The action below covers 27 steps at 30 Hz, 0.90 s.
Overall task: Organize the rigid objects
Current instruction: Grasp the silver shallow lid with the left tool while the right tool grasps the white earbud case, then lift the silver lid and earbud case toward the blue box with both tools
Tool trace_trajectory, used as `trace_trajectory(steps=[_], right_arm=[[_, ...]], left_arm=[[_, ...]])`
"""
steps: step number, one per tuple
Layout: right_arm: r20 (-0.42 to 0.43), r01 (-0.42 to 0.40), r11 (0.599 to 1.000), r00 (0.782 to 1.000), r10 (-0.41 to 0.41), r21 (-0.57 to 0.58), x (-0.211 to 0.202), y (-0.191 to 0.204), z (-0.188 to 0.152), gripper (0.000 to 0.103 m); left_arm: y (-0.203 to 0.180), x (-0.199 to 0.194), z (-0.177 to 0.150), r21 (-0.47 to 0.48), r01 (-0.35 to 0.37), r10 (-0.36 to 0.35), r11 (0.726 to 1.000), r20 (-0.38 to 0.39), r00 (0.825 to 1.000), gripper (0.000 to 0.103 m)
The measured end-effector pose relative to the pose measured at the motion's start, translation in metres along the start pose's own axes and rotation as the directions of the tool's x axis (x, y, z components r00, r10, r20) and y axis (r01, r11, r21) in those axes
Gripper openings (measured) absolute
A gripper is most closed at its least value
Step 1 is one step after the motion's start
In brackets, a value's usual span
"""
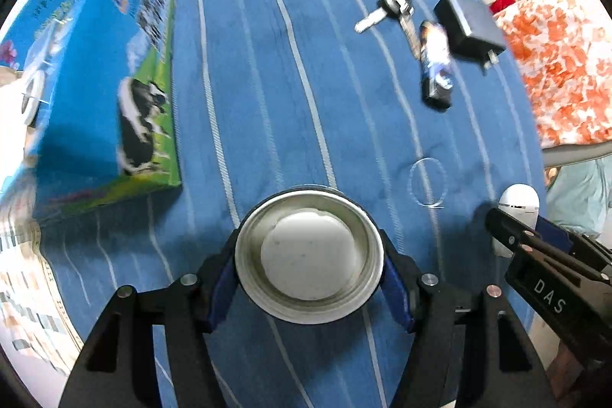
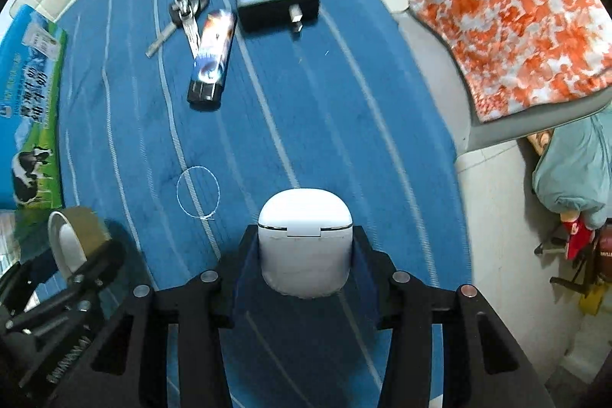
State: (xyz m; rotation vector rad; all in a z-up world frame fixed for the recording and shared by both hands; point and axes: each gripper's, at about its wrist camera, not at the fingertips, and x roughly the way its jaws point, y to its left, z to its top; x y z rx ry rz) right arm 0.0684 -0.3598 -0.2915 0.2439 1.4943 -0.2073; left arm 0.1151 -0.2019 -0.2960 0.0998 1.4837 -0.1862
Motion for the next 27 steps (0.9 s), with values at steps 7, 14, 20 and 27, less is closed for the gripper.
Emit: trace_trajectory(steps=[7, 14, 20, 27], right_arm=[[0.082, -0.023, 0.998, 0.996, 0.028, -0.066, -0.051, 0.015, -0.021, 0.048], [0.199, -0.081, 0.981, 0.973, 0.116, -0.175, -0.129, 0.070, -0.039, 0.048], [0.282, -0.166, 0.942, 0.926, 0.250, -0.290, -0.202, 0.137, -0.055, 0.049], [0.319, -0.216, 0.893, 0.879, 0.354, -0.396, -0.255, 0.197, -0.075, 0.049]], left_arm=[[0.001, -0.078, -0.014, 0.023, 0.056, -0.059, 0.998, 0.153, 0.986, 0.062], [0.054, -0.166, -0.016, 0.013, 0.000, -0.004, 1.000, 0.353, 0.936, 0.062], [0.123, -0.212, -0.026, -0.088, -0.056, 0.088, 0.995, 0.411, 0.907, 0.062], [0.174, -0.256, -0.050, -0.196, -0.081, 0.163, 0.977, 0.451, 0.877, 0.062]])
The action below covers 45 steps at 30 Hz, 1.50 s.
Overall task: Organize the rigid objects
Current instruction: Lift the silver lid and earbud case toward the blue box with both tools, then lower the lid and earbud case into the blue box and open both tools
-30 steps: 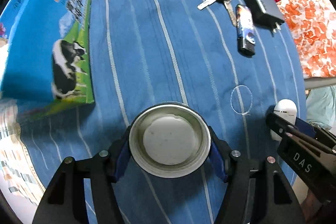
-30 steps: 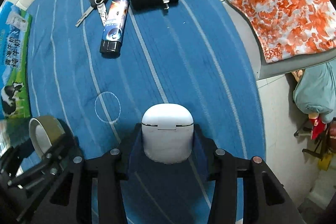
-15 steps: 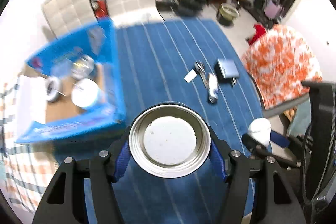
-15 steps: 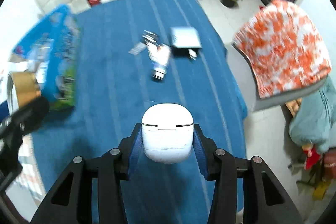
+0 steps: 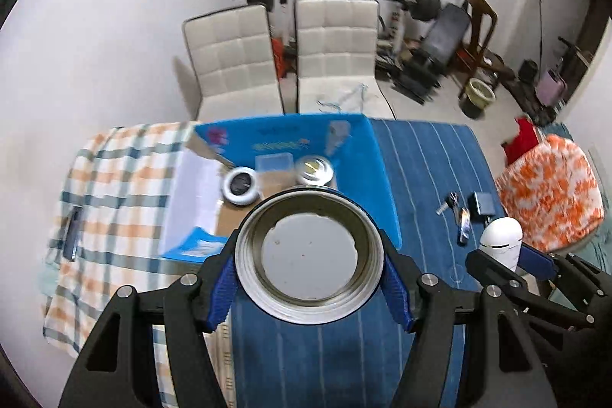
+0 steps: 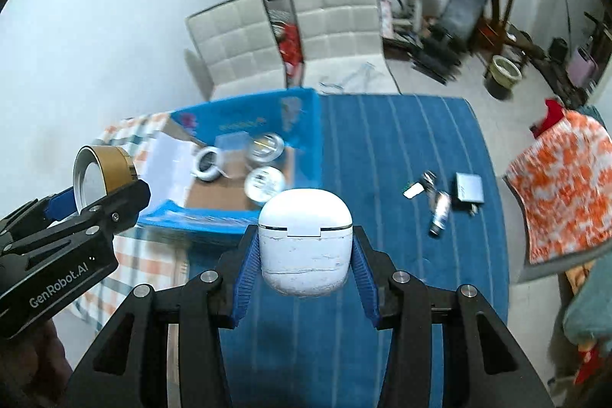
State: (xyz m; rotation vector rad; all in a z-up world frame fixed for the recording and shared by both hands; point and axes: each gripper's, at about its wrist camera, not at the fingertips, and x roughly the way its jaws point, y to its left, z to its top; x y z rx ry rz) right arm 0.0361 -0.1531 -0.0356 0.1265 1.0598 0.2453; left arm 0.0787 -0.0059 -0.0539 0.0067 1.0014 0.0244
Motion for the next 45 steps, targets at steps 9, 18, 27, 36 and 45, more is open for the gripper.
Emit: trace_trajectory(steps=[9, 18, 27, 36, 45], right_arm=[[0.027, -0.025, 0.999, 0.999, 0.026, -0.039, -0.004, 0.050, 0.020, 0.049], [-0.104, -0.016, 0.998, 0.994, 0.022, 0.056, 0.078, 0.028, 0.040, 0.049], [-0.320, -0.085, 0.988, 0.939, 0.124, 0.132, 0.219, 0.041, 0.042, 0.049], [-0.422, -0.121, 0.980, 0.889, 0.177, 0.157, 0.302, 0.062, 0.032, 0.049], [-0.497, -0.072, 0.986, 0.857, 0.137, 0.148, 0.327, 0.065, 0.026, 0.050]], left_arm=[[0.035, -0.017, 0.011, -0.017, 0.002, -0.002, 1.000, 0.039, 0.999, 0.062], [0.081, 0.061, 0.023, -0.066, 0.052, -0.058, 0.996, -0.089, 0.994, 0.062], [0.119, 0.203, 0.018, -0.115, 0.076, -0.113, 0.990, -0.363, 0.925, 0.062], [0.133, 0.282, 0.006, -0.100, 0.087, -0.129, 0.991, -0.563, 0.816, 0.063], [0.131, 0.292, -0.004, -0.095, 0.096, -0.134, 0.991, -0.606, 0.784, 0.063]])
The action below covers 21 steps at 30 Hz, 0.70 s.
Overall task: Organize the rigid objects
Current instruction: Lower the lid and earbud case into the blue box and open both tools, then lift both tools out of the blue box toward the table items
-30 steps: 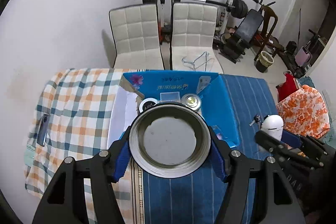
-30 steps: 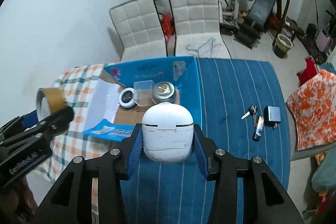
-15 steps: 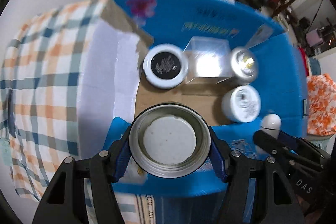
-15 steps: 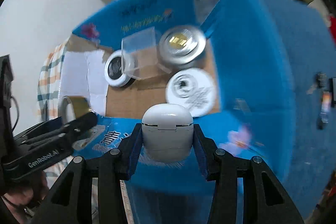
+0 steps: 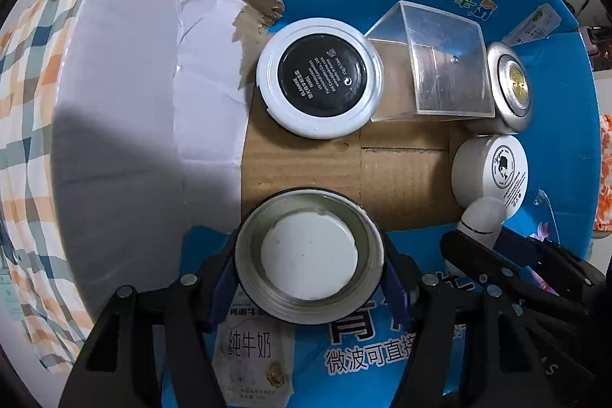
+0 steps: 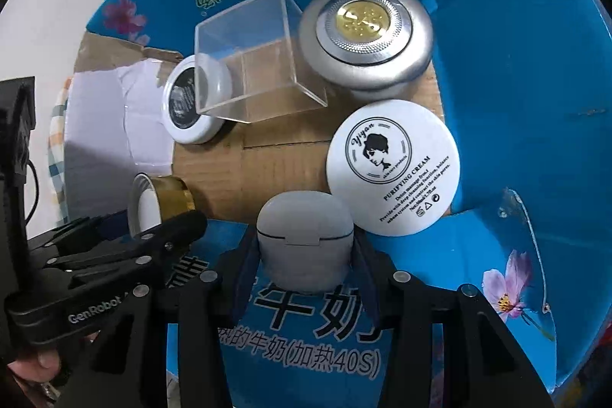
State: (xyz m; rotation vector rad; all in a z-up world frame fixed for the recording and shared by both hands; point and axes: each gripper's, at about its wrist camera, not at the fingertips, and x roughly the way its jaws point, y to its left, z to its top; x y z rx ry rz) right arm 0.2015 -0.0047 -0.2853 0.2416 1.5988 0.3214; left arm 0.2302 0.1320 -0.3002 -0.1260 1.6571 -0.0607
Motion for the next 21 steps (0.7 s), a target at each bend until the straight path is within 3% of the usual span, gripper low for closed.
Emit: trace_trajectory(steps=[10, 13, 14, 15, 16, 18, 21], right_arm=[[-0.010, 0.044, 0.999, 0.999, -0.044, -0.013, -0.001, 0.001, 0.001, 0.057], [0.009, 0.089, 0.996, 0.996, -0.089, -0.019, -0.010, -0.002, -0.003, 0.059], [0.018, 0.106, 0.994, 0.994, -0.105, -0.023, -0.013, -0.003, -0.005, 0.060], [0.025, 0.122, 0.992, 0.992, -0.121, -0.027, -0.017, -0.004, -0.006, 0.068], [0.031, 0.137, 0.990, 0.990, -0.136, -0.030, -0.021, -0.005, -0.008, 0.078], [0.057, 0.155, 0.987, 0.987, -0.153, -0.033, -0.032, -0.007, -0.013, 0.088], [0.112, 0.197, 0.978, 0.976, -0.189, -0.065, -0.051, -0.005, -0.023, 0.091]], left_arm=[[0.001, -0.013, -0.003, -0.017, -0.005, 0.005, 1.000, -0.006, 1.000, 0.066], [0.000, -0.020, -0.011, -0.024, -0.013, 0.014, 1.000, 0.007, 1.000, 0.078], [-0.001, -0.023, -0.013, -0.025, -0.018, 0.019, 1.000, 0.018, 1.000, 0.093], [0.000, -0.027, -0.015, -0.029, -0.017, 0.018, 0.999, 0.035, 0.999, 0.100], [-0.001, -0.032, -0.019, -0.036, -0.014, 0.016, 0.999, 0.049, 0.999, 0.100], [0.000, -0.043, -0.026, -0.048, -0.021, 0.024, 0.999, 0.079, 0.997, 0.100], [0.000, -0.063, -0.039, -0.053, -0.040, 0.047, 0.998, 0.131, 0.990, 0.100]])
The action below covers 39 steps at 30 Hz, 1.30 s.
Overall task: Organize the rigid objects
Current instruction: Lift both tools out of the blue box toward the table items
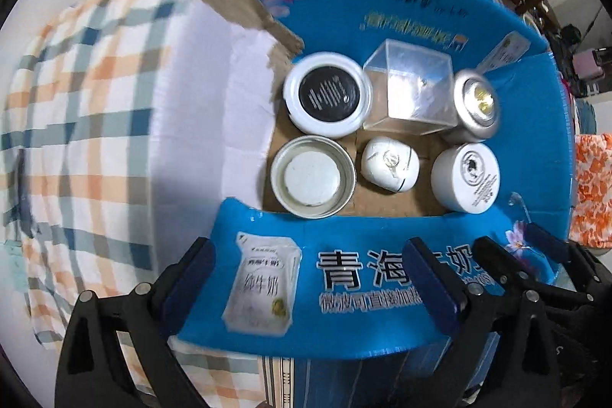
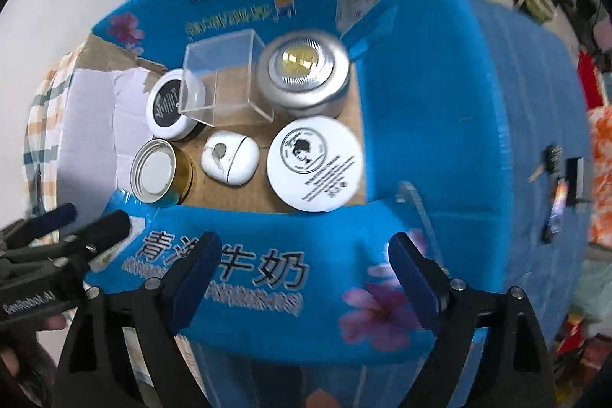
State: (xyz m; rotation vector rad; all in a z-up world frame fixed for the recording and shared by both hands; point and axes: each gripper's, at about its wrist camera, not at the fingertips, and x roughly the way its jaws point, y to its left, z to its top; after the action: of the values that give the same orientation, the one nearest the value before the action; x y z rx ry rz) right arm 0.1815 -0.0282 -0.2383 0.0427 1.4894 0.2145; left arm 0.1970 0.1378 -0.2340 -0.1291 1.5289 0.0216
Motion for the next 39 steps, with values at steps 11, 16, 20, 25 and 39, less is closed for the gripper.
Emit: trace_trajectory(steps=[11, 16, 20, 25, 39], right_arm=[[0.180, -0.005, 0.998, 0.983, 0.015, -0.057, -0.115, -0.004, -0.039, 0.091], [0.241, -0.029, 0.997, 0.970, 0.044, -0.066, -0.169, -0.010, -0.058, 0.091], [0.281, -0.053, 0.996, 0.957, 0.071, -0.069, -0.205, -0.017, -0.071, 0.091], [0.316, -0.087, 0.995, 0.944, 0.099, -0.051, -0.233, -0.036, -0.080, 0.091], [0.289, -0.043, 0.961, 0.957, -0.039, 0.273, -0.221, -0.232, -0.082, 0.091]], left_arm=[[-0.023, -0.105, -0.044, 0.017, -0.032, 0.027, 0.999, 0.220, 0.975, 0.100], [-0.036, -0.142, -0.063, 0.021, -0.018, 0.011, 1.000, 0.288, 0.958, 0.100], [-0.042, -0.165, -0.074, 0.019, -0.007, 0.000, 1.000, 0.329, 0.944, 0.100], [-0.059, -0.186, -0.080, 0.037, 0.003, -0.017, 0.999, 0.372, 0.928, 0.100], [-0.246, -0.157, -0.048, 0.307, 0.039, -0.152, 0.951, 0.351, 0.924, 0.100]])
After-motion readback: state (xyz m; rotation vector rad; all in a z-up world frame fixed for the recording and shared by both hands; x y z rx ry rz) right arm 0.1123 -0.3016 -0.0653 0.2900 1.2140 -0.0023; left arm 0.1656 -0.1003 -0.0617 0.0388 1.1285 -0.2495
